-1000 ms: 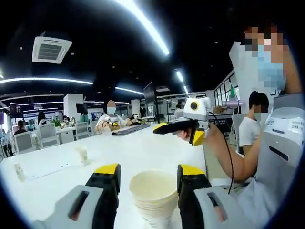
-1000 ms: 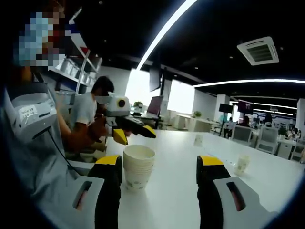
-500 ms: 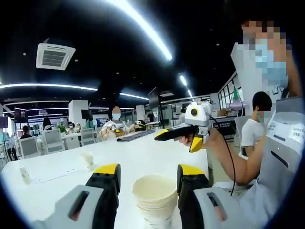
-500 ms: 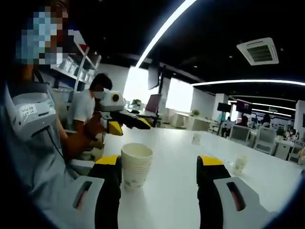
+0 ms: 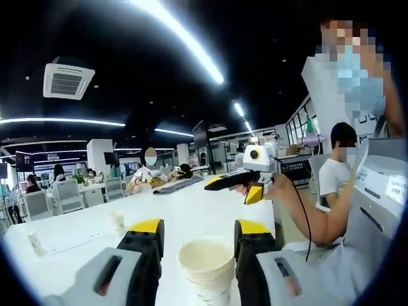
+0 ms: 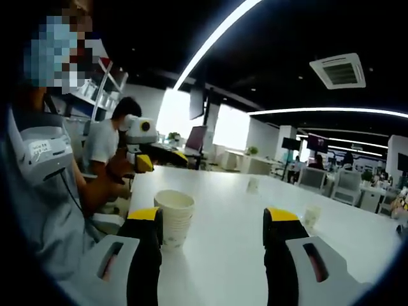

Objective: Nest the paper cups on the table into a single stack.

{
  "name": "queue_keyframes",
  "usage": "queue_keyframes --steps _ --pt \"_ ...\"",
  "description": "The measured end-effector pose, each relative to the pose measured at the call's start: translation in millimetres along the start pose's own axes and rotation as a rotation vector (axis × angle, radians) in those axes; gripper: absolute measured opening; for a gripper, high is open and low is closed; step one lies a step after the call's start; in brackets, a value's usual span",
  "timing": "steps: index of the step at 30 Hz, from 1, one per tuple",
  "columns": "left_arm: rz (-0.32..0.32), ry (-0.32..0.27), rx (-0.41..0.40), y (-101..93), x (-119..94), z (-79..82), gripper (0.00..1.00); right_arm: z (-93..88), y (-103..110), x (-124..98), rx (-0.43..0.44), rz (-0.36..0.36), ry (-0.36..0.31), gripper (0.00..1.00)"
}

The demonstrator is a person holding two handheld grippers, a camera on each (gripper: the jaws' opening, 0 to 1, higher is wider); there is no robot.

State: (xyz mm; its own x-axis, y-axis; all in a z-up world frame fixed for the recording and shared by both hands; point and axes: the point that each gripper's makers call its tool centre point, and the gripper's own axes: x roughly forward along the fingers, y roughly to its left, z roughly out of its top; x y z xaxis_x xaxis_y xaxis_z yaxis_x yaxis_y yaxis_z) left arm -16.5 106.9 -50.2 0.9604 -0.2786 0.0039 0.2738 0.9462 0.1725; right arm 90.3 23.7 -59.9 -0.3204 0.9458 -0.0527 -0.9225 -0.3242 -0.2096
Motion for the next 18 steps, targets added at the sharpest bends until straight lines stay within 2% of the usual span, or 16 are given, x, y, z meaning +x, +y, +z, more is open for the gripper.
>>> queue_keyframes --steps 3,10,18 --pt "0.005 0.014 0.023 0.1 -2.4 -2.7 0.45 -1.5 -1.6 -0.1 0.003 -0.004 0.002 0.66" --pt "0.017 -0.030 0.004 0.2 -13.8 9.6 0.45 -9.0 -6.7 -2.5 0.024 -0.015 0.001 0.66" --pt "0.027 -0.025 0.000 5.5 -17.2 5.2 0.45 -23.9 -31.2 -0.4 0.066 -0.043 0.029 0.66"
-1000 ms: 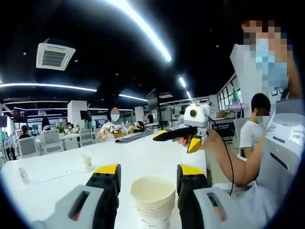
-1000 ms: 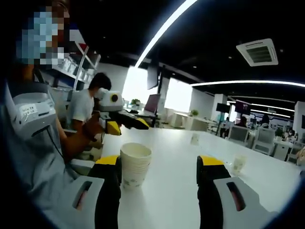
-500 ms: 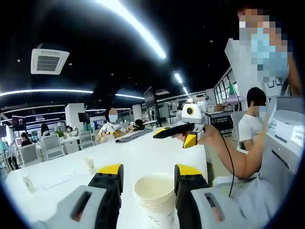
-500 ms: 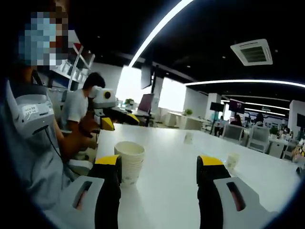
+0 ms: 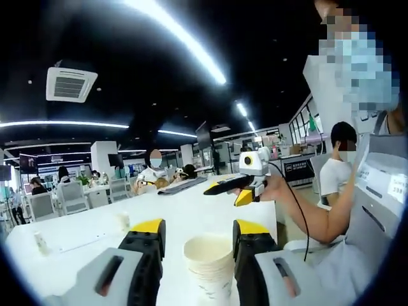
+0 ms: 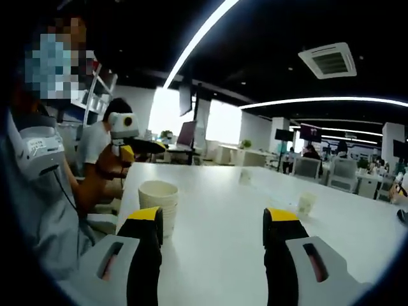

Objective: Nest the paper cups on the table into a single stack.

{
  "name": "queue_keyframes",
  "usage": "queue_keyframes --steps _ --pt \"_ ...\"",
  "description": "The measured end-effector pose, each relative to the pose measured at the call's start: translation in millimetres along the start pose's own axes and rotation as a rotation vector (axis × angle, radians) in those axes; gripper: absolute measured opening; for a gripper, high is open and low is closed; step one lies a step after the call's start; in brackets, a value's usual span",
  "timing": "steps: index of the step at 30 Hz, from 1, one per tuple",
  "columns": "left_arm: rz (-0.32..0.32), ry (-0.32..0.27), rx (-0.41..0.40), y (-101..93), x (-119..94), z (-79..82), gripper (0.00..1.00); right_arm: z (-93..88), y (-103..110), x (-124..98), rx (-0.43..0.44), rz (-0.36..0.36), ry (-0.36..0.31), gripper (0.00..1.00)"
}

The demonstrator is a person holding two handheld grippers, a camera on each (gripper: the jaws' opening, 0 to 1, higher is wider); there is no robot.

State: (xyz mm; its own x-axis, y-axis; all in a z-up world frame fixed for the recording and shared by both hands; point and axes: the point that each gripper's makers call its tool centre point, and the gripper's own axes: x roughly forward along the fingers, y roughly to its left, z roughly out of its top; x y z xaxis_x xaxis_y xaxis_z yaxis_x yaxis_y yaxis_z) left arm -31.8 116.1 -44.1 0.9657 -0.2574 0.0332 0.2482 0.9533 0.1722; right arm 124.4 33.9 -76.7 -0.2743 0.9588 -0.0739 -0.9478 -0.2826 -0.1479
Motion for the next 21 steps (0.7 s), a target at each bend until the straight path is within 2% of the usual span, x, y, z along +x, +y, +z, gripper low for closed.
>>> queue_keyframes --steps 9,21 --pt "0.004 -0.004 0.009 1.6 -5.4 1.9 0.43 -5.0 -23.6 4.7 0.000 0.011 0.009 0.68" --pt "0.005 -0.019 0.024 -0.1 -17.1 9.8 0.42 -16.7 -58.5 12.6 0.015 0.026 0.070 0.67"
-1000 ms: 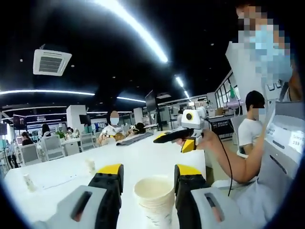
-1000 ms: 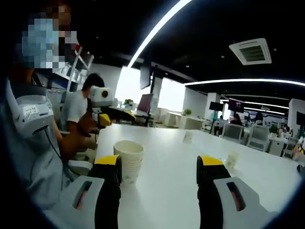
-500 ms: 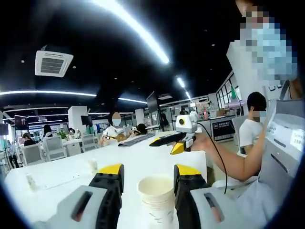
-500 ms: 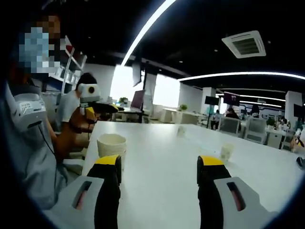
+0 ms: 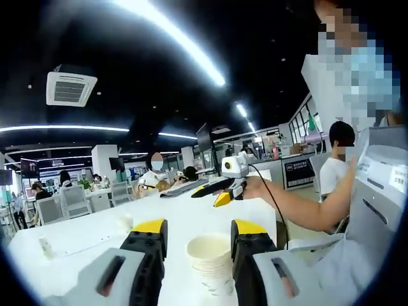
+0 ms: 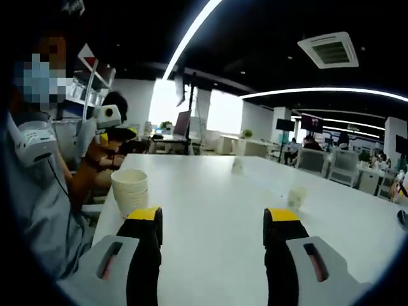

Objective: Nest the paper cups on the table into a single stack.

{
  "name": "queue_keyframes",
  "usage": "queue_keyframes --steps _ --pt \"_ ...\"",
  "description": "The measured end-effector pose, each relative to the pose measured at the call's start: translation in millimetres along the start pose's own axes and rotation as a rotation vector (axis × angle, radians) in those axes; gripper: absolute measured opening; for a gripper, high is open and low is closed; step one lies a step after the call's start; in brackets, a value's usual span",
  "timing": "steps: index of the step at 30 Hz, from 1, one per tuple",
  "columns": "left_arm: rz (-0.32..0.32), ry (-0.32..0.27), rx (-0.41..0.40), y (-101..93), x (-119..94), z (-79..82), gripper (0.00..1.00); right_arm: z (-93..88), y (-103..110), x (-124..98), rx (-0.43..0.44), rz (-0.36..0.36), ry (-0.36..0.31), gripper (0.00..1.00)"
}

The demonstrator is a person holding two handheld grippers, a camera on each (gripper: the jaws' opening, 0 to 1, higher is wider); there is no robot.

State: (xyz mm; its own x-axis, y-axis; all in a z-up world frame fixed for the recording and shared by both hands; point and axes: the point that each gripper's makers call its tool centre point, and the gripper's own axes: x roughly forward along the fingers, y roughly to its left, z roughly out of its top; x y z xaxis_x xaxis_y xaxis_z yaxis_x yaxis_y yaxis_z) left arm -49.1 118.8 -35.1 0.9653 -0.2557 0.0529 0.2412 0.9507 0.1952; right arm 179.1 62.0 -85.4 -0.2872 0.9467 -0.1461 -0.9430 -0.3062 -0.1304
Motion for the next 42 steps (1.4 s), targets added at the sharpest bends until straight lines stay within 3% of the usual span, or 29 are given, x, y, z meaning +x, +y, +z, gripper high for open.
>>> queue_keyframes --steps 6,14,21,28,42 --pt "0.005 -0.009 -0.001 2.6 -2.8 2.6 0.41 -3.6 -23.3 1.5 0.019 -0.033 -0.019 0.67" --pt "0.011 -0.005 0.004 3.9 -4.4 1.9 0.41 -6.9 -49.1 11.4 -0.013 -0.051 0.009 0.67" --pt "0.009 -0.005 0.004 3.2 -2.0 0.8 0.40 -0.9 -54.9 26.6 -0.021 -0.025 -0.008 0.68" --pt "0.005 -0.001 0.009 2.4 -2.3 0.3 0.40 -10.3 -69.0 39.1 -0.004 -0.029 0.027 0.68" --pt "0.012 0.002 0.017 4.1 -3.3 0.9 0.40 -32.2 -120.1 65.8 -0.032 -0.069 0.071 0.68"
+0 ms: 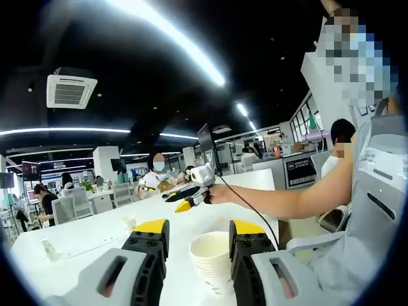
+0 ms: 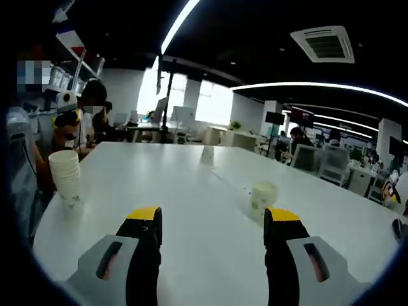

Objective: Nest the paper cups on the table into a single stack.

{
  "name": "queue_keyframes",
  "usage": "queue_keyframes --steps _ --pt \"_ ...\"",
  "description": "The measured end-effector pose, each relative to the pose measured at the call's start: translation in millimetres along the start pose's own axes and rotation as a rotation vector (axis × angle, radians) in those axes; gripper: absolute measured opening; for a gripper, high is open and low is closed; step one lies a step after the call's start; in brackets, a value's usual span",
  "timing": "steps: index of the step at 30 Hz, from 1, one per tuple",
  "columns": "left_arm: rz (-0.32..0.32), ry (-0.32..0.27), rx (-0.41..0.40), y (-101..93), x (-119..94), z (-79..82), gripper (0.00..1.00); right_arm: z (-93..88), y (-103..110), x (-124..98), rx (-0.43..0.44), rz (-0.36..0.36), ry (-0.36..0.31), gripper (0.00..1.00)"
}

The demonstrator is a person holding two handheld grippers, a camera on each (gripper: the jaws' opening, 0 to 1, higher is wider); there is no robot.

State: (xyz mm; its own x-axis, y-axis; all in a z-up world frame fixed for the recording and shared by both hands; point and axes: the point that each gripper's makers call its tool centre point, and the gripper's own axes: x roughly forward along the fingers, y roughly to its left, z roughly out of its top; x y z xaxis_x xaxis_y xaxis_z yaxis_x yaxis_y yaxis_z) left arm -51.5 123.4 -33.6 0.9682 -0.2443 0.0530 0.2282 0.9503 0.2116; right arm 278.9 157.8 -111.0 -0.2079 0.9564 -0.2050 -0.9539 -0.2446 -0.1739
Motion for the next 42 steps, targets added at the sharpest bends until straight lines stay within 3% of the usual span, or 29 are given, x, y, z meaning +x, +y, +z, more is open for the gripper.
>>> queue_keyframes --steps 6,22,31,42 --pt "0.009 0.002 0.002 3.2 -2.3 -0.8 0.40 -18.9 -32.6 7.7 0.064 -0.003 0.011 0.68" --pt "0.026 0.008 0.000 9.9 -5.8 -3.7 0.39 -57.1 -63.7 18.4 0.103 -0.014 0.078 0.68" --pt "0.021 0.003 -0.003 9.6 -5.7 -3.0 0.39 -60.3 -84.7 22.2 0.110 -0.028 0.079 0.68" --pt "0.010 -0.002 0.003 6.0 -2.8 -0.4 0.38 -60.3 -83.3 40.9 0.088 -0.006 0.087 0.67"
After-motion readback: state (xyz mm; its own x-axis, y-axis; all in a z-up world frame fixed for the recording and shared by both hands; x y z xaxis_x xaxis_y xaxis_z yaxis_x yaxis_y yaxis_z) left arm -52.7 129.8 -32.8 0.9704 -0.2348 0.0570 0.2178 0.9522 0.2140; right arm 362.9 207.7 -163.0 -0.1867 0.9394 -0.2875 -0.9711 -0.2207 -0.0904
